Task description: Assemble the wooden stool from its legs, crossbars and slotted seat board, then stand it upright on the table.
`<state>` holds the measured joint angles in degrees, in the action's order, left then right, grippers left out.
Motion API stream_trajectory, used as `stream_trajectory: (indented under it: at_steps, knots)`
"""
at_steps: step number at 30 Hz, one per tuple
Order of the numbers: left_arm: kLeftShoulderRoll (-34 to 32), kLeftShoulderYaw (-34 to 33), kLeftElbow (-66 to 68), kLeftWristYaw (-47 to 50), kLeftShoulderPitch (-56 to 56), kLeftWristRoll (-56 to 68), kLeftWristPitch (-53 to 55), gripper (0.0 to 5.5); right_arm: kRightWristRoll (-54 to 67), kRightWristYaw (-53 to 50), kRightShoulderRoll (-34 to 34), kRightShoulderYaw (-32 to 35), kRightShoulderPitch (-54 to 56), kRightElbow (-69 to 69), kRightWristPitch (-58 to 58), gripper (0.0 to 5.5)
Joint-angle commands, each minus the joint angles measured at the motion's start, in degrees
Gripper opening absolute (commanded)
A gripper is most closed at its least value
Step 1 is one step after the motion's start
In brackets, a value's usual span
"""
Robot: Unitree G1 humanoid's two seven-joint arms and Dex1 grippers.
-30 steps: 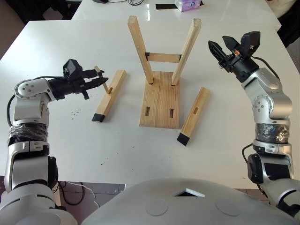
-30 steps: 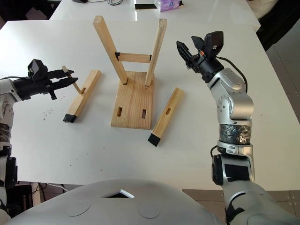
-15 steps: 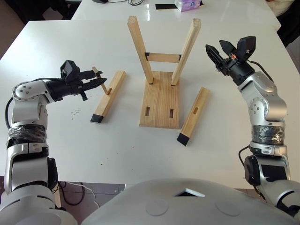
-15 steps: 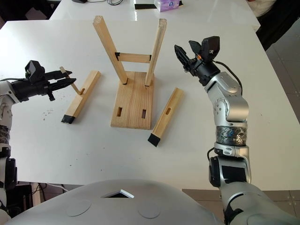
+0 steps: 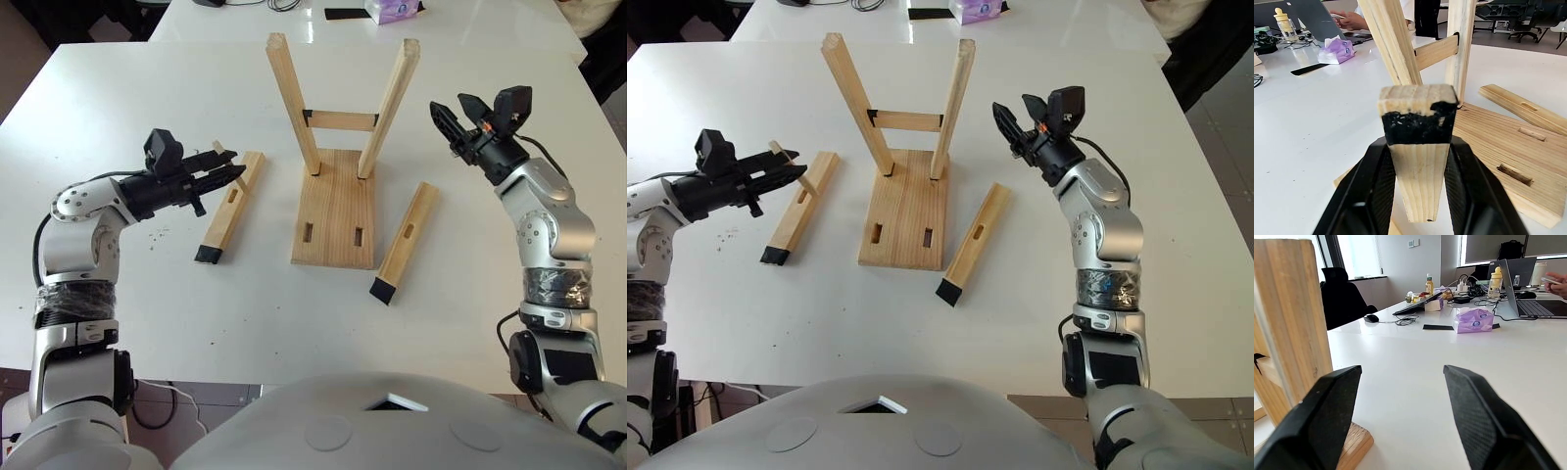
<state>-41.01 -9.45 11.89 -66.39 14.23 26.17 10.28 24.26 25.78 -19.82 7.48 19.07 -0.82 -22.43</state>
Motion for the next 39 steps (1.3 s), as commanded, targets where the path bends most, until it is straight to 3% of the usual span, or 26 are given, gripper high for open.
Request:
stream_trajectory:
  at_steps: [1,6,21,30,39]
  knots:
    - [-7.34,-4.02,5.48,-0.66,3.0,-2.63,-2.76,1.31,-0.39,-0.42,-0.18,1.31,-1.63,0.92,0.44,3.1]
    - [-12.6,-6.42,12.6,-3.74,-1.22,-4.22,-4.6,1.31,-0.62,-1.19,0.78,1.41,-3.37,2.15,0.6,3.1]
    - [-4.9,-4.44,-9.04,-1.32,-14.46,1.98,4.07,1.31,-0.77,-0.59,0.75,1.62,-2.41,1.59,-0.73,3.1]
    - [-2.42,-1.13,-10.81,-1.21,-7.52,3.98,7.23,1.31,-1.09,-0.67,1.16,1.25,-1.93,0.79,-0.48,3.1]
    - [-2.3,3.42,7.42,-4.84,7.41,-4.07,-4.14,1.31,-1.8,0.51,1.04,0.57,0.33,-2.81,0.69,3.1]
